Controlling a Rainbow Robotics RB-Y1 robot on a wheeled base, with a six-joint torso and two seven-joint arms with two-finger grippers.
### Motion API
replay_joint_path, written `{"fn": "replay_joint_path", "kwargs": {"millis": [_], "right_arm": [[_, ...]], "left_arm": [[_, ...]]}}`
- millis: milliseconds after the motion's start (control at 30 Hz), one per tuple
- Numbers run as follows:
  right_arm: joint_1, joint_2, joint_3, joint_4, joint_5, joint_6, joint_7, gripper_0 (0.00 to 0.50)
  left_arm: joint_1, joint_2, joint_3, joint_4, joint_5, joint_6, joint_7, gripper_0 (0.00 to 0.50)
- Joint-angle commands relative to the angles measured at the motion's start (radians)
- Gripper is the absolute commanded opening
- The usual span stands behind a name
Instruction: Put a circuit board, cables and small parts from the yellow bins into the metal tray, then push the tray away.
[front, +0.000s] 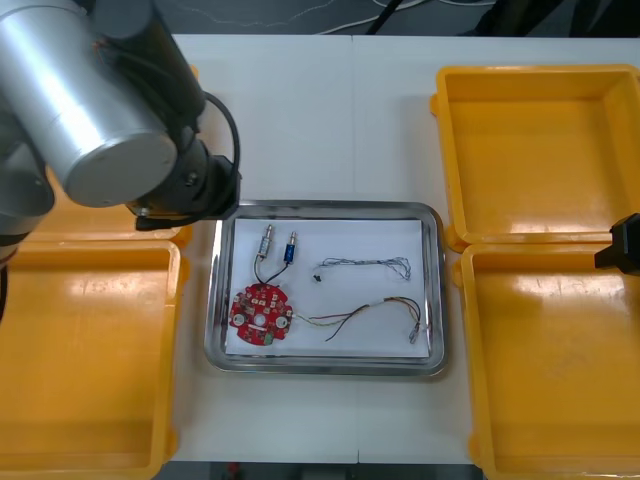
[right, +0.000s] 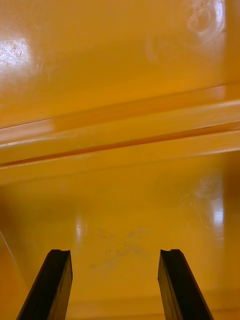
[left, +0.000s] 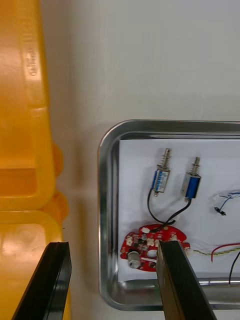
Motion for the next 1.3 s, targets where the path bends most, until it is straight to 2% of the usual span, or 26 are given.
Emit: {"fn": "replay_joint_path", "kwargs": {"millis": [33,167,367,733,1033,1300], "right_arm": [[0.011,-0.018,-0.033,-0.042,-0.017,0.006,0.052,0.500],[0.011,-0.016,-0.020,-0.078,-0.034,0.009,0.048,0.500],[0.011,-0.018,0.046,-0.160,-0.057,0.010,0.036,0.500],[-0.026,0.000,0.235,-0.294,-0.119,0.006,0.045,0.500],[-0.075,0.077,0.405,-0.320,-0.053,0.004,0.085,0.500],[-0.145,0.140,0.526,-0.323,-0.019,-0.003,0.272,0.500]], "left_arm": [[0.069,0.109,0.112,-0.063,0.051,0.009,-0.045,0.500],[0.129,0.150,0.180,-0.072,0.061,0.009,-0.123,0.500],[0.193,0.193,0.247,-0.072,0.067,0.009,-0.162,0.500],[0.318,0.222,0.405,-0.061,0.107,-0.018,-0.334,0.500],[0.383,0.232,0.515,-0.053,0.173,-0.055,-0.404,0.500],[0.393,0.236,0.526,-0.052,0.153,-0.053,-0.422,0.500]]}}
